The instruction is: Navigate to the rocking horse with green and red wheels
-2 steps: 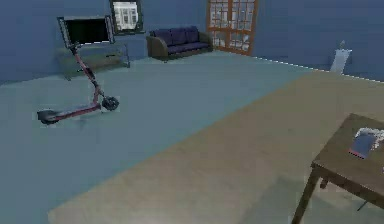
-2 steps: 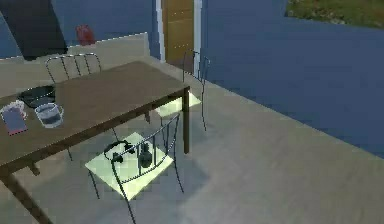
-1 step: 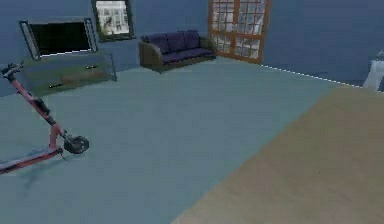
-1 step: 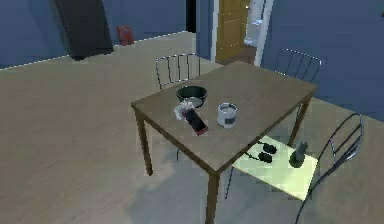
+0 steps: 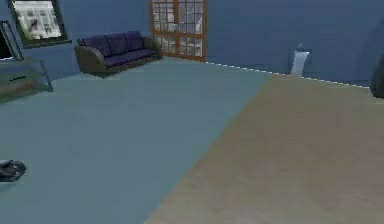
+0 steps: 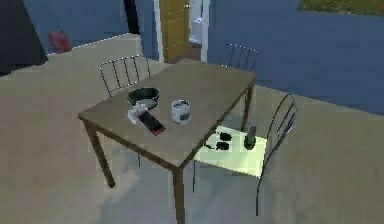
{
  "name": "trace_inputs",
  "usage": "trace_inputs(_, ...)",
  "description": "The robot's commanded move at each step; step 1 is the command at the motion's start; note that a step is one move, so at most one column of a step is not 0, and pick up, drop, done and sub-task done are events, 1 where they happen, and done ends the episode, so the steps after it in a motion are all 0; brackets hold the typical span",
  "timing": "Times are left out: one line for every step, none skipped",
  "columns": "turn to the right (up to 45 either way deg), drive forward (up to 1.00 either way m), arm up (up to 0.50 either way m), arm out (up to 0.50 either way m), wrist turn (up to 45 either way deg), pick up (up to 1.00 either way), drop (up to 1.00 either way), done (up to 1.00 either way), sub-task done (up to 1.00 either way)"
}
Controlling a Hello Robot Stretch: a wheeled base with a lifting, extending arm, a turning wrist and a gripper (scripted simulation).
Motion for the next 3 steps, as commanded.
trace_inputs(0.0,0.15,0.0,0.0,0.0,0.0,0.0,0.0,0.0)
trace_inputs(30.0,0.0,0.0,0.0,0.0,0.0,0.0,0.0,0.0)
trace_inputs(0.0,0.85,0.0,0.0,0.0,0.0,0.0,0.0,0.0)
